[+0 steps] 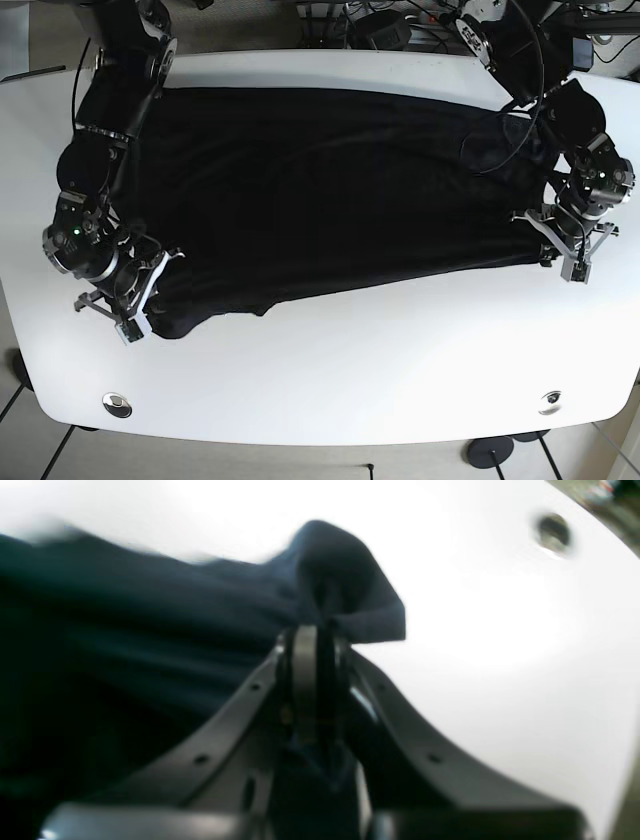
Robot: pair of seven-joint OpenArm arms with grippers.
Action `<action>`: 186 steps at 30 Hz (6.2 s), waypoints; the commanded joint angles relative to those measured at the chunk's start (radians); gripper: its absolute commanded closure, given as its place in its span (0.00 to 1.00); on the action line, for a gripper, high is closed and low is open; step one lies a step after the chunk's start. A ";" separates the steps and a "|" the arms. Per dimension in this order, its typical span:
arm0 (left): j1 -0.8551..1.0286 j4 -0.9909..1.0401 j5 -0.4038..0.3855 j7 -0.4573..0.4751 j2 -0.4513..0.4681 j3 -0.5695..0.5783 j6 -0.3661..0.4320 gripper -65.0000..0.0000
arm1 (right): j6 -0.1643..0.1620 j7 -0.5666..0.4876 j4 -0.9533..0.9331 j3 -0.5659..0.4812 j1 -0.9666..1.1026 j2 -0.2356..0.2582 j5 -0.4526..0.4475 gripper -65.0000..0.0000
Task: Fold the T-shirt properly
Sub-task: 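Fold the grasped edge over onto the held edge with both grippers, then regrip the folded strip ends with both grippers and straighten it, then release the strip end with the left gripper and regrasp it nearer the middle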
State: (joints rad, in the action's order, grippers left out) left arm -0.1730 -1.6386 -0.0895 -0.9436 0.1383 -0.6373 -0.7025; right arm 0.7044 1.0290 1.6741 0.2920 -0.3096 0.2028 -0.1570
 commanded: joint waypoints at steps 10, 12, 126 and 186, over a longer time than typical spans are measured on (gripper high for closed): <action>0.165 -0.084 0.003 0.016 0.019 -0.036 0.004 1.00 | -0.006 0.201 0.358 0.088 0.347 0.008 -0.086 0.97; 0.209 -0.122 0.003 0.016 0.019 -0.036 0.004 1.00 | -0.006 0.224 0.358 0.148 0.401 0.008 -0.161 0.97; 0.079 0.444 -0.338 -0.088 0.110 -0.186 0.004 0.37 | -0.006 -0.312 -0.332 0.059 0.244 0.063 -0.184 0.78; 0.042 -0.137 -0.339 -0.113 -0.171 0.626 0.338 0.46 | -0.006 -0.062 -0.137 0.292 0.191 0.037 -0.448 0.60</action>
State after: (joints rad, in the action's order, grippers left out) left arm -0.1154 -1.7569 -0.4107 -1.0702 -0.0223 -0.0219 -0.3584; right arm 0.6971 0.9989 1.5208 0.5907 -0.1040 0.2207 -0.6025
